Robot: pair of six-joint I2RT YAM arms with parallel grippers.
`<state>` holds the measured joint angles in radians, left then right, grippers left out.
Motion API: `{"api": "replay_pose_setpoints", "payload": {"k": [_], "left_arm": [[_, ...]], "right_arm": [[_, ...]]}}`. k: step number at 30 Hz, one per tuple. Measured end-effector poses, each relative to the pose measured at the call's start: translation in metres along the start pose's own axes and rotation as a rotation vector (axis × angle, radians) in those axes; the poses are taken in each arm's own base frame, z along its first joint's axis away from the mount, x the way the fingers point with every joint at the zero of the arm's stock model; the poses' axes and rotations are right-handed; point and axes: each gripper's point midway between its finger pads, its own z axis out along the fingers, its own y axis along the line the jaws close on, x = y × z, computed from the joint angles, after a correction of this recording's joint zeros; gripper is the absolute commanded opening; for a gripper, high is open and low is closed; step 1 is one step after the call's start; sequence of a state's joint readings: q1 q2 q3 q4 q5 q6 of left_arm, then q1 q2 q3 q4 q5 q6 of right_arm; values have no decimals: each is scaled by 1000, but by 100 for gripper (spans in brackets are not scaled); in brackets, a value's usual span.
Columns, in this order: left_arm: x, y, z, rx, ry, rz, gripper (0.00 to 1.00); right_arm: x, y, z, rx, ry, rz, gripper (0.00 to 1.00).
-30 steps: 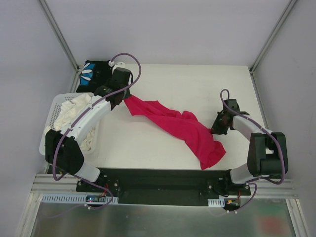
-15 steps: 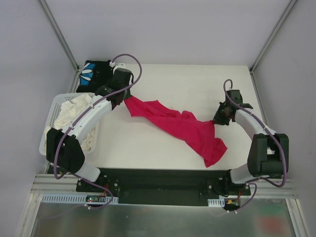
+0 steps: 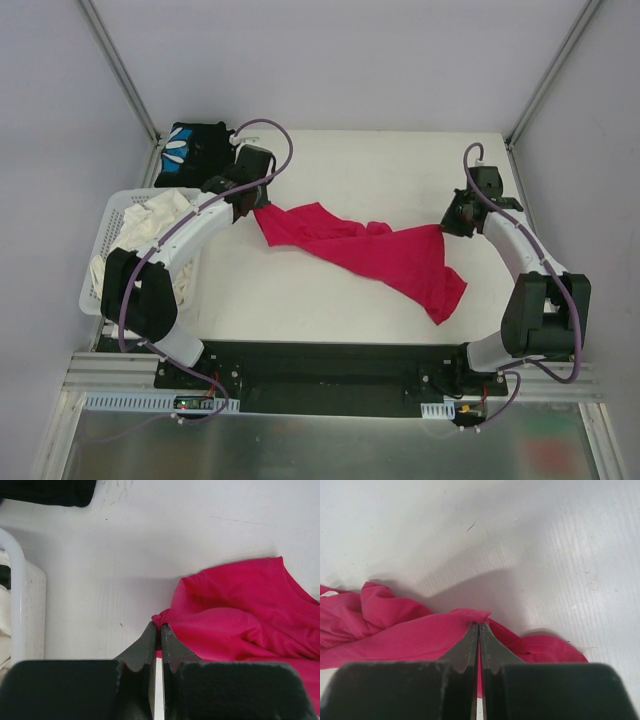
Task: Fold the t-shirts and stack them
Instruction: Flatten out the tshirt
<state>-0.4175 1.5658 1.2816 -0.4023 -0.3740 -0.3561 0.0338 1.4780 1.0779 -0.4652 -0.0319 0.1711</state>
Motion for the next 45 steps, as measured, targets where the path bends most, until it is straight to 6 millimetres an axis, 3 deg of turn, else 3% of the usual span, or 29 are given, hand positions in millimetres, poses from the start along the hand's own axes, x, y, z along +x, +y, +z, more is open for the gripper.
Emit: {"api": "replay_pose_setpoints", "payload": {"k": [5, 18, 20, 21, 30, 39, 45], "left_arm": [[0, 0, 0, 2, 0, 0, 0], [0, -1, 1, 2, 2, 0, 0], [1, -1, 1, 2, 3, 0, 0], [1, -1, 1, 2, 3, -1, 0], [1, -1, 1, 3, 3, -1, 0], [1, -1, 1, 2, 2, -1, 0], [1, -1, 1, 2, 2, 0, 0]], "right_arm": [[-7, -14, -1, 50, -24, 19, 1], [-3, -18, -1, 53, -27, 23, 1], [3, -20, 2, 59, -13, 22, 5], [6, -21, 3, 62, -6, 22, 13], [24, -20, 7, 64, 34, -6, 31], [34, -21, 5, 64, 41, -17, 34], [49, -29, 19, 82, 78, -16, 34]]}}
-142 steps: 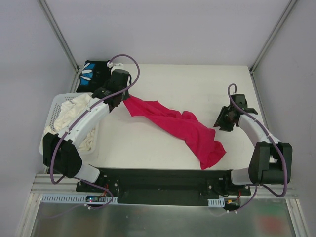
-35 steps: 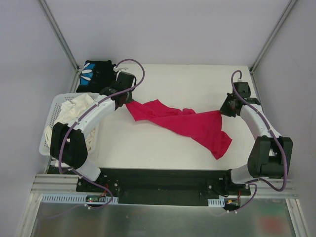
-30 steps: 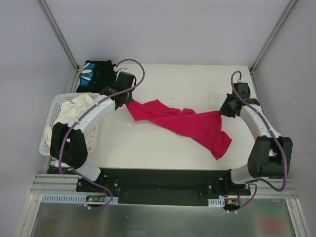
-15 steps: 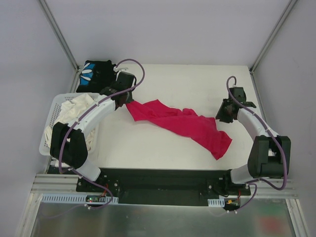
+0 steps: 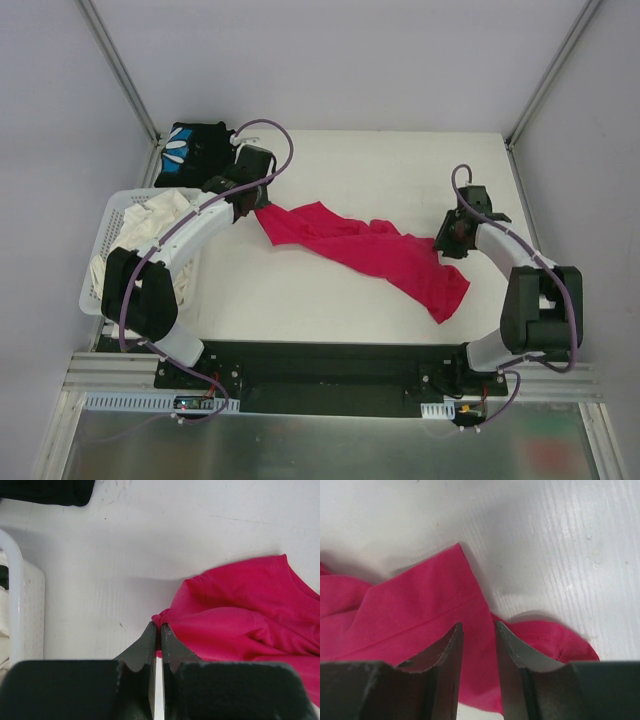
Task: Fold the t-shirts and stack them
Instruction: Flatten out the tshirt
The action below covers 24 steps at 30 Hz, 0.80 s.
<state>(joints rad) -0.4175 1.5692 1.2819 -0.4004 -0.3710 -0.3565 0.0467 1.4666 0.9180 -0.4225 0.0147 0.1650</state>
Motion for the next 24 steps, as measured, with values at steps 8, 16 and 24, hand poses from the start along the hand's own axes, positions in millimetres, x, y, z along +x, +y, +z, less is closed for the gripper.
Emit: {"api": "replay_pose_setpoints", "payload": {"k": [8, 16, 24], "left_arm": [[-2, 0, -1, 2, -5, 4, 0], [-15, -4, -5, 13, -32, -4, 0], [-19, -4, -7, 15, -39, 1, 0]], "right_arm": [[14, -2, 33, 21, 83, 9, 35], [-16, 16, 35, -26, 44, 14, 36], [-24, 22, 38, -45, 41, 15, 36]]}}
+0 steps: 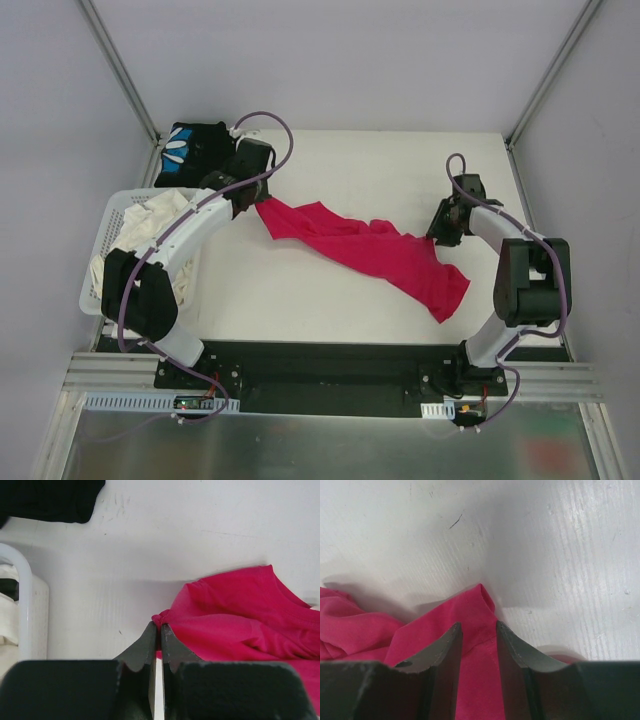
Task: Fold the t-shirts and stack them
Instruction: Flatten out the tshirt
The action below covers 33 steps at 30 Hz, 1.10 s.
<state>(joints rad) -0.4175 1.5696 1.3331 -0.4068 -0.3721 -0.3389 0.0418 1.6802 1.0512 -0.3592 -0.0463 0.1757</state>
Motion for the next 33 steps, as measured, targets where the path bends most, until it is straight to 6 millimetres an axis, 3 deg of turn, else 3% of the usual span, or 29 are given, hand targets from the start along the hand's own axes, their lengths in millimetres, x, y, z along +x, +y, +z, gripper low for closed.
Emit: {"api": "replay_pose_setpoints", "payload": {"k": [10, 22, 25, 26, 28, 33], "left_arm": [[-2, -1, 3, -1, 2, 15, 0], [0, -3, 7, -4, 11, 20, 0], [0, -3, 7, -4, 11, 20, 0], [0, -3, 7, -4, 11, 19, 0], [0, -3, 7, -4, 11, 19, 0], [0, -3, 7, -4, 11, 20, 0]], "right_arm": [[3, 2, 2, -14, 3, 8, 39], [29, 0, 8, -9, 47, 4, 40], [30, 0, 8, -11, 46, 2, 26], [31, 0, 8, -10, 47, 3, 13], [31, 0, 8, -9, 47, 5, 2], [31, 0, 8, -10, 46, 7, 1]]}}
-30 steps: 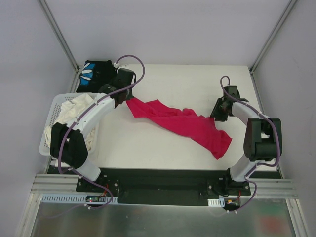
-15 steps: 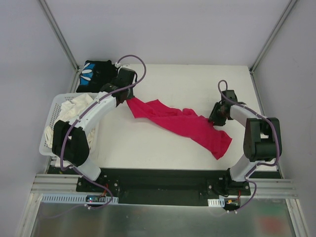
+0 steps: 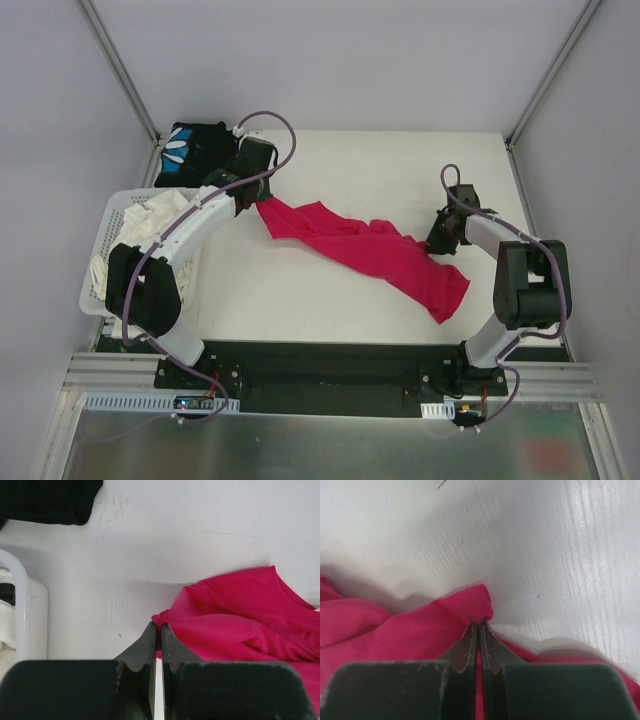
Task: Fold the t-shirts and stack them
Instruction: Flatten out the tshirt
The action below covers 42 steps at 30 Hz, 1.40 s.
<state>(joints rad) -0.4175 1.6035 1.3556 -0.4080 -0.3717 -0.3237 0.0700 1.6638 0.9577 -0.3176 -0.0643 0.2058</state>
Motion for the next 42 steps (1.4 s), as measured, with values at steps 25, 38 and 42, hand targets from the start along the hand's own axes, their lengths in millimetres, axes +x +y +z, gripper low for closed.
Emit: {"api": "replay_pose_setpoints", "payload": {"k": [25, 38, 42], "left_arm": [[10, -1, 10, -11, 31, 11, 0], [13, -2, 15, -15, 43, 11, 0], [14, -2, 15, -15, 43, 8, 0]], "right_arm": [[-82, 30, -58, -62, -210, -15, 1], [-101, 7, -79, 16, -251, 20, 1], [-127, 9, -100, 28, -317, 17, 1]]}}
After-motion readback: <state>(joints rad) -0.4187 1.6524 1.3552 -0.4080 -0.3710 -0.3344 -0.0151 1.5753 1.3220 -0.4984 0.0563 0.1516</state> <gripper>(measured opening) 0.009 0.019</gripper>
